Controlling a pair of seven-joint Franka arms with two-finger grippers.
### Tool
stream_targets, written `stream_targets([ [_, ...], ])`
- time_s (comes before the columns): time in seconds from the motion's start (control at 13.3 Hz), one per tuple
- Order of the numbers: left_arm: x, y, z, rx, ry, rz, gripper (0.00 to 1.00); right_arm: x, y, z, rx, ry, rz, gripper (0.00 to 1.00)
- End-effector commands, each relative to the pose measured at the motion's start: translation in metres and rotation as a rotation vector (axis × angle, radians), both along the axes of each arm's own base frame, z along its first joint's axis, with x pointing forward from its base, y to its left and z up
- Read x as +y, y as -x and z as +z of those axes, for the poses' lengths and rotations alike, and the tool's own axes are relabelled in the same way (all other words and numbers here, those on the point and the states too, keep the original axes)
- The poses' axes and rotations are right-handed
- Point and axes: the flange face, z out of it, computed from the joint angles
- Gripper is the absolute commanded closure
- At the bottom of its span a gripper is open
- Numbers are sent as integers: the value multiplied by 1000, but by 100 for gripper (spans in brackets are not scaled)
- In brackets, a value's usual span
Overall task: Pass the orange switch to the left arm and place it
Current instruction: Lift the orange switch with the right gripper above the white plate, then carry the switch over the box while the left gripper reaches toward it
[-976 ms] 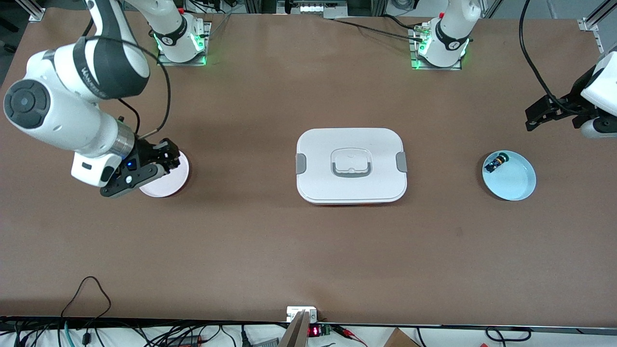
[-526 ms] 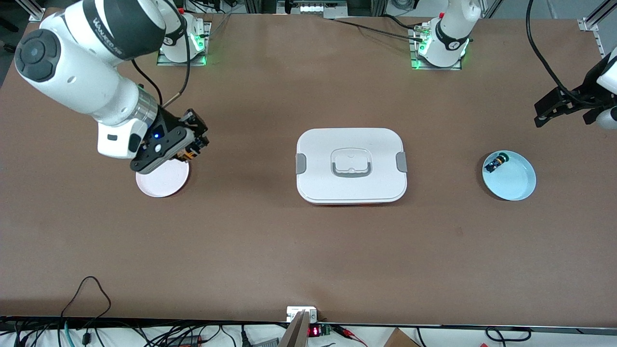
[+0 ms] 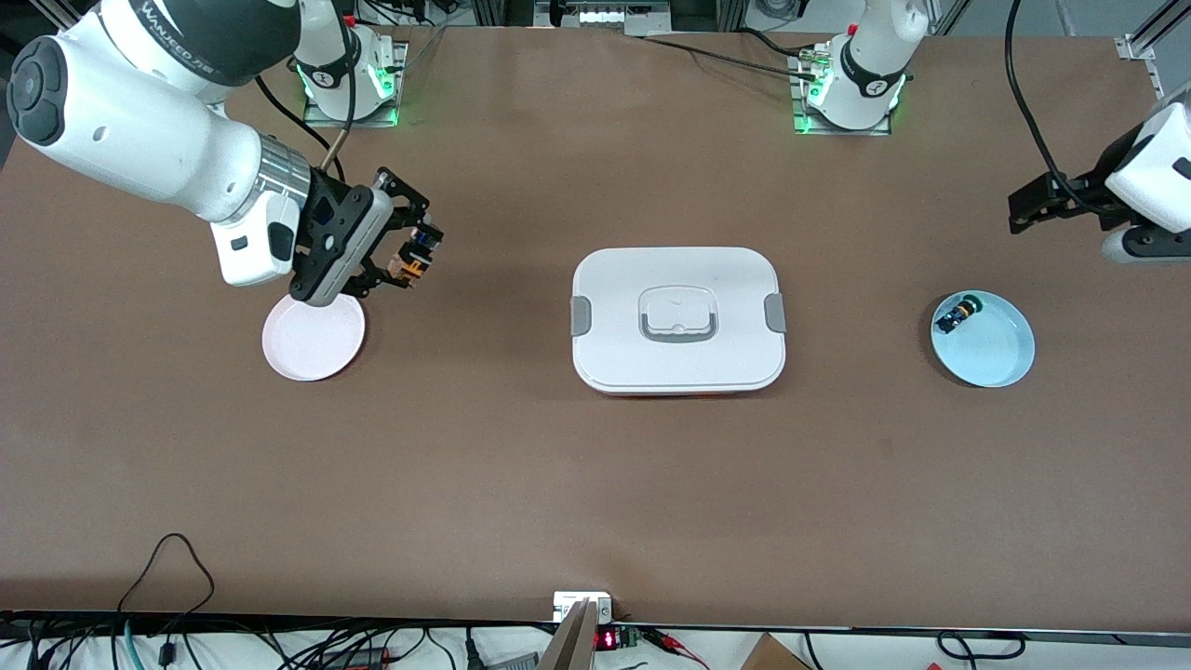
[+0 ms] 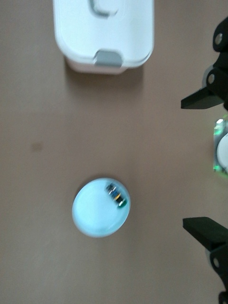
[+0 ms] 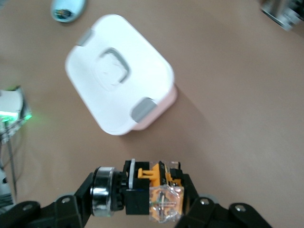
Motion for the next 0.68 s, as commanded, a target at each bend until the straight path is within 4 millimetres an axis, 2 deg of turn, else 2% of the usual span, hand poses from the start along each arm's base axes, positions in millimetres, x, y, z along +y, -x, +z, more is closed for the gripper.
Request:
stream_targets([
  [0.0,29,-3,-16,110,272,57,0,16,7,0,-22,-125,133,77],
  [0.23,35,-21,-56,242,577,112,0,26,11,-7,-39,-230,201,77],
  [0.38,21,-26,-75,314,723,133,0,29,10,-16,-56,-313,254,77],
  [0.6,-21,-32,-106,384,974,229,0,33,10,-30,-108,-470,331,77],
])
